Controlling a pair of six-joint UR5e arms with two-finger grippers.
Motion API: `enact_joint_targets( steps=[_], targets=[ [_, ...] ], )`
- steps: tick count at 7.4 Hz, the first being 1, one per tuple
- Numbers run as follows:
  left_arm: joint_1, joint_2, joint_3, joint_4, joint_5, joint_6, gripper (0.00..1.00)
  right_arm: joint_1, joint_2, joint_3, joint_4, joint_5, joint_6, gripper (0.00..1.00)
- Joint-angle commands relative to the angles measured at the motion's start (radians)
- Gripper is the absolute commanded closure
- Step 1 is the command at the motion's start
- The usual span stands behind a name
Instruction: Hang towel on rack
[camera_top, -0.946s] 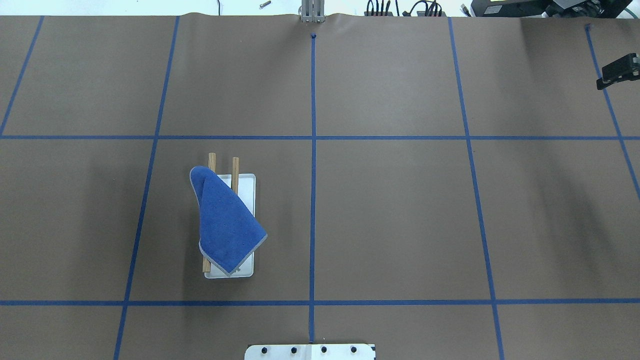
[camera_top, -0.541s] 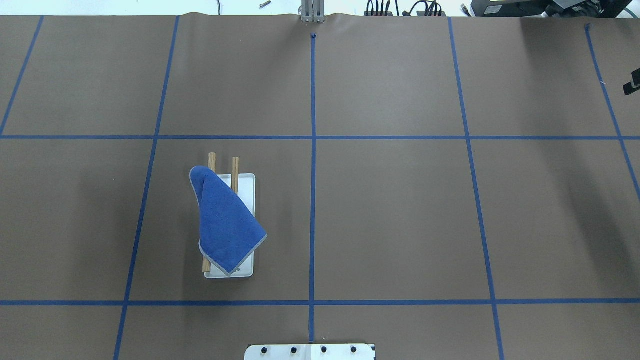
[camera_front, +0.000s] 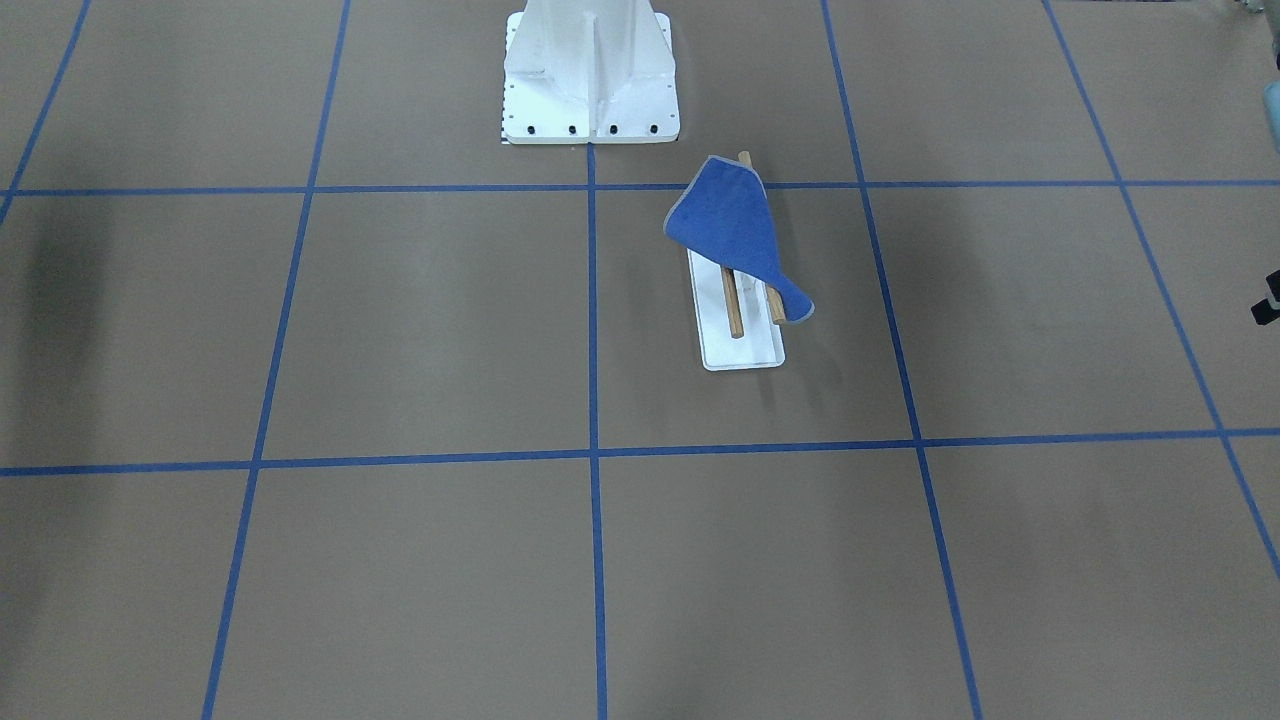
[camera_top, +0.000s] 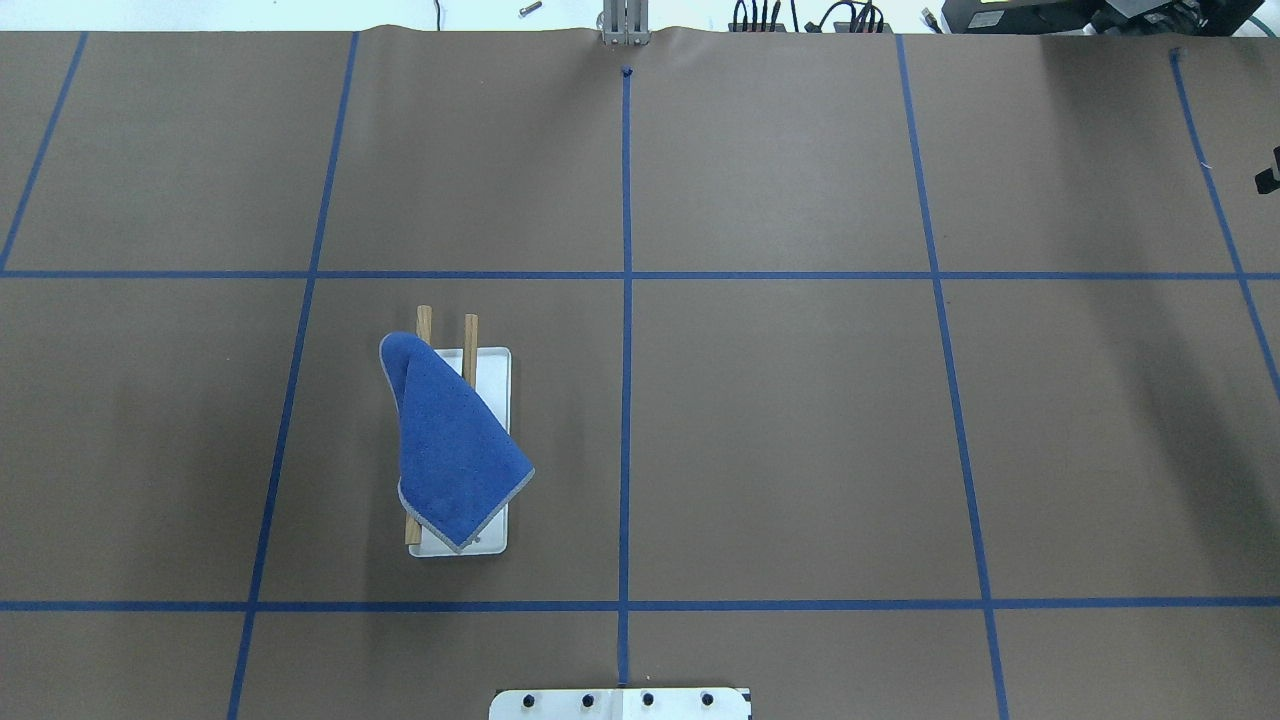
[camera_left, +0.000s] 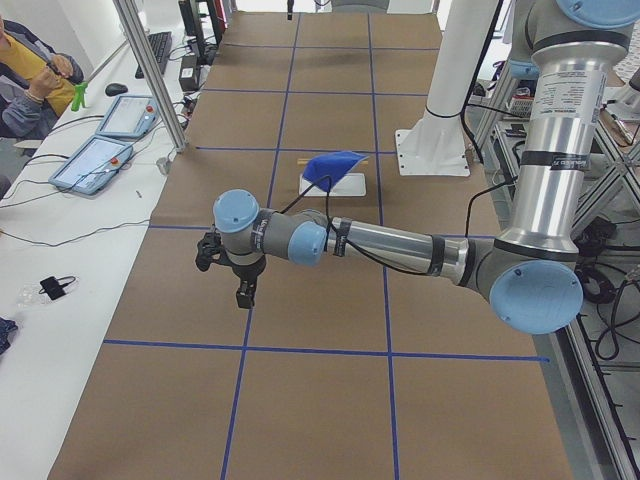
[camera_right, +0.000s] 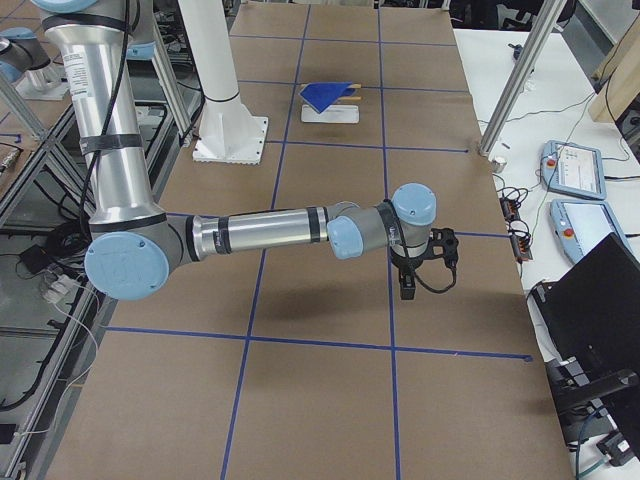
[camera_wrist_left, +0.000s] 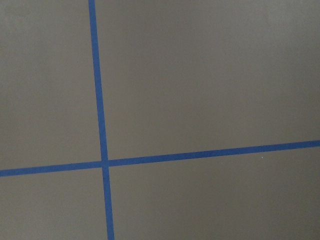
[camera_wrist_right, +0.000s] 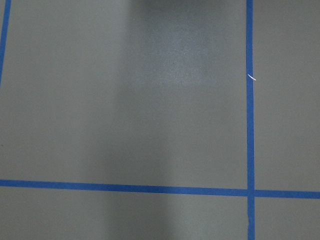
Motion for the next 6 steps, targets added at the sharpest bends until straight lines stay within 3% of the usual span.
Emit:
enact_joint_targets(
  steps=[1,6],
  targets=[
    [0.001,-0.001,-0.004,-0.037,0.010,0.002,0.02,0.000,0.010,0.000,0.001,-0.001,0.000,0.00],
    [0.001,0.010,0.001,-0.099,0.008,-0.005,0.02,0.000,0.015,0.001,0.001,0.000,0.000,0.00]
  ],
)
